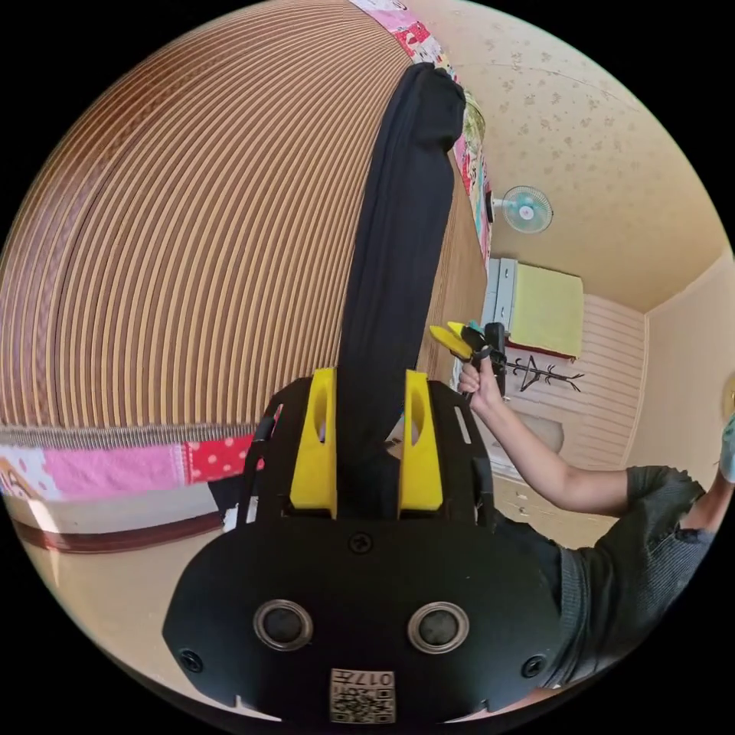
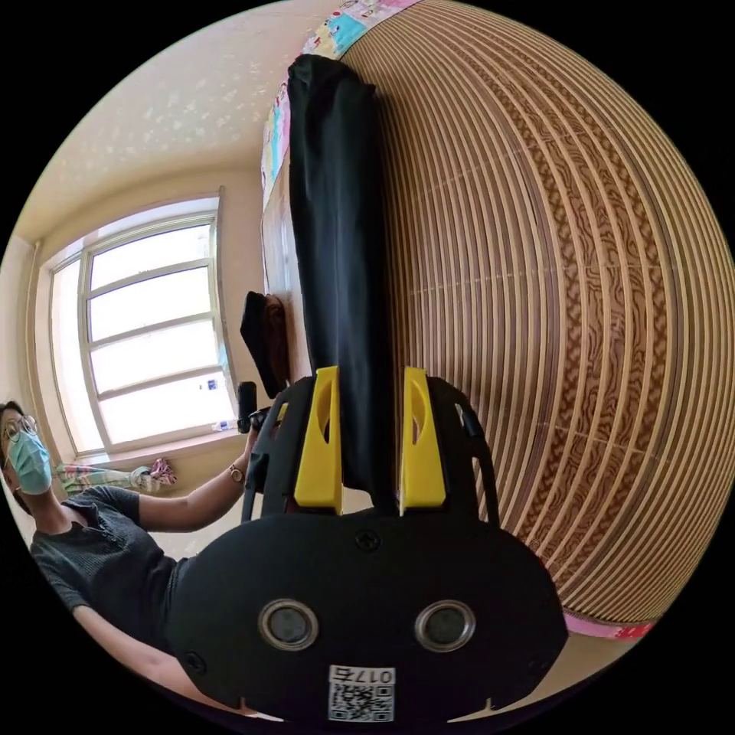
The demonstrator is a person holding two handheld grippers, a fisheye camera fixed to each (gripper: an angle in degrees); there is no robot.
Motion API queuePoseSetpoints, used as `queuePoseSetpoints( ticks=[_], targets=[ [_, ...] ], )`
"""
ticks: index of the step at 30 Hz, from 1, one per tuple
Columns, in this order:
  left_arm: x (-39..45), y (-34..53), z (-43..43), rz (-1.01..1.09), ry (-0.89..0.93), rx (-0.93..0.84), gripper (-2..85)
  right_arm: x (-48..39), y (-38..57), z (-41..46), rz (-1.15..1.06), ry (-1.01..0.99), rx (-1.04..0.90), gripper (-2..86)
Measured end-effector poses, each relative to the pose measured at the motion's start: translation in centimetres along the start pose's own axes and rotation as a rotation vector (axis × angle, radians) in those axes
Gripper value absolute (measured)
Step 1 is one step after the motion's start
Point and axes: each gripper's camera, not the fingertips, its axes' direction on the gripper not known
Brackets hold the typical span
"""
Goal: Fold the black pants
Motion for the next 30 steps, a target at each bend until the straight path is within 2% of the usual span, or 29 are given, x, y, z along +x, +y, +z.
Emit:
queuePoseSetpoints(
  ticks=[6, 10, 13, 16, 22, 30],
  targets=[
    [1.7, -11.2, -0.6, 0.092, -0.028, 0.015, 16.1, 0.6, -6.5, -0.7, -0.007, -0.094, -0.01, 10.7],
    [2.9, -16.8, 1.7, 0.114, -0.012, -0.098, 12.7, -1.0, -8.8, 0.4, -0.065, -0.102, -0.079, 8.2],
    [3.3, -17.8, 3.5, 0.097, 0.009, -0.158, 10.0, -1.5, -8.4, -0.3, -0.075, -0.13, -0.088, 5.3],
    [3.6, -16.3, 4.2, 0.101, -0.023, -0.205, 6.2, -2.0, -6.4, -2.4, -0.111, -0.264, -0.048, 3.6],
    [8.1, -8.7, -0.4, 0.312, 0.242, -0.121, 5.0, -6.8, 1.0, -7.0, -0.245, -0.458, -0.001, 2.3],
    [18.9, 5.2, -7.2, 0.497, 0.394, -0.028, 4.8, -20.0, 14.1, -14.7, -0.448, -0.514, 0.075, 1.8]
  ],
)
